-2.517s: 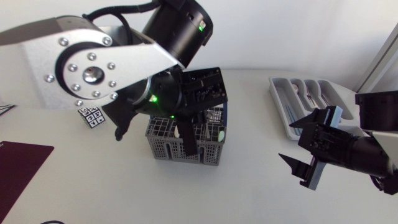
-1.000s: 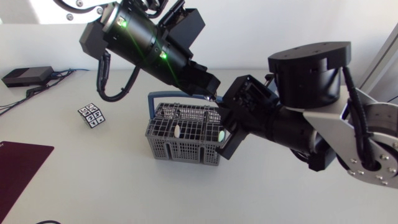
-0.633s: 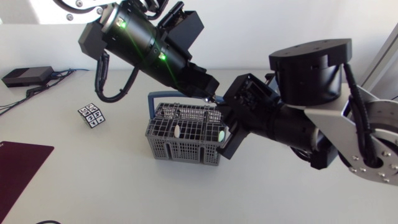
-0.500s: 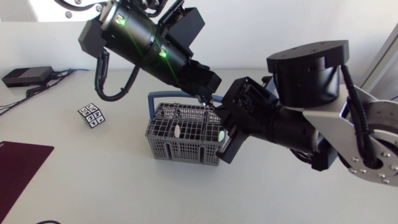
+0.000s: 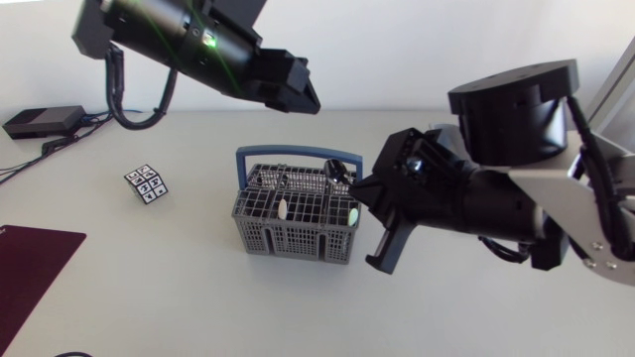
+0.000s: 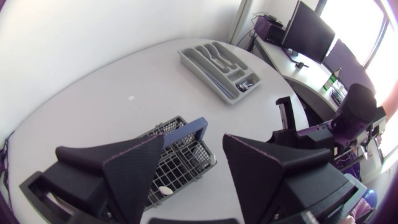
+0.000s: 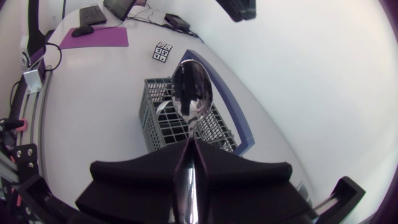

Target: Transfer all utensils from the basket to the drawer tray.

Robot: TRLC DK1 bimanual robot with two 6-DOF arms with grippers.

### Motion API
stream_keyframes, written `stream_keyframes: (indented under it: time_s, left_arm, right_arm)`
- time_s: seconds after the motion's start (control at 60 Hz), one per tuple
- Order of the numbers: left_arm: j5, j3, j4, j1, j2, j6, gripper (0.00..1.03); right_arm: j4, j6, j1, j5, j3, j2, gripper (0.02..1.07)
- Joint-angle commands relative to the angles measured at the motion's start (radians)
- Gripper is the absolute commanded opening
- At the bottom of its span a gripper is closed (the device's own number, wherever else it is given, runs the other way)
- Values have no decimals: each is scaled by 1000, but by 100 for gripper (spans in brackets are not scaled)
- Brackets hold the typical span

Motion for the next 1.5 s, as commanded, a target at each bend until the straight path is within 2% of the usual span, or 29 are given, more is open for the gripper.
stream_keyframes:
  time_s: [0.0, 0.217, 0.3, 0.45, 0.667, 0.9, 1.117, 1.2, 1.483]
  left_arm:
    - [10, 17, 6, 34, -38, -4, 77]
    - [-2, -77, -1, 89, -75, 62, 78]
    - [-5, -120, -7, 113, -92, 95, 78]
    - [-16, -179, -7, 135, -126, 134, 78]
    - [-19, -273, -6, 164, -159, 183, 78]
    - [-18, -348, 3, 150, -186, 214, 78]
    - [-16, -373, 29, 9, -153, 204, 78]
    - [-13, -354, 40, -42, -113, 195, 78]
    - [39, -325, 91, -127, -3, 158, 78]
  right_arm:
    - [-39, -42, -74, -54, -19, -37, 9]
    - [-132, -172, -373, -278, -39, -83, 10]
    - [-191, -272, -531, -397, -36, -74, 10]
    - [-258, -432, -703, -488, -24, -33, 10]
    - [-324, -655, -947, -594, 40, 127, 11]
    - [-360, -866, -1077, -614, 117, 322, 11]
    - [-361, -1021, -1166, -600, 191, 463, 11]
    - [-358, -1080, -1192, -571, 223, 509, 10]
    - [-294, -1218, -1241, -436, 324, 670, 10]
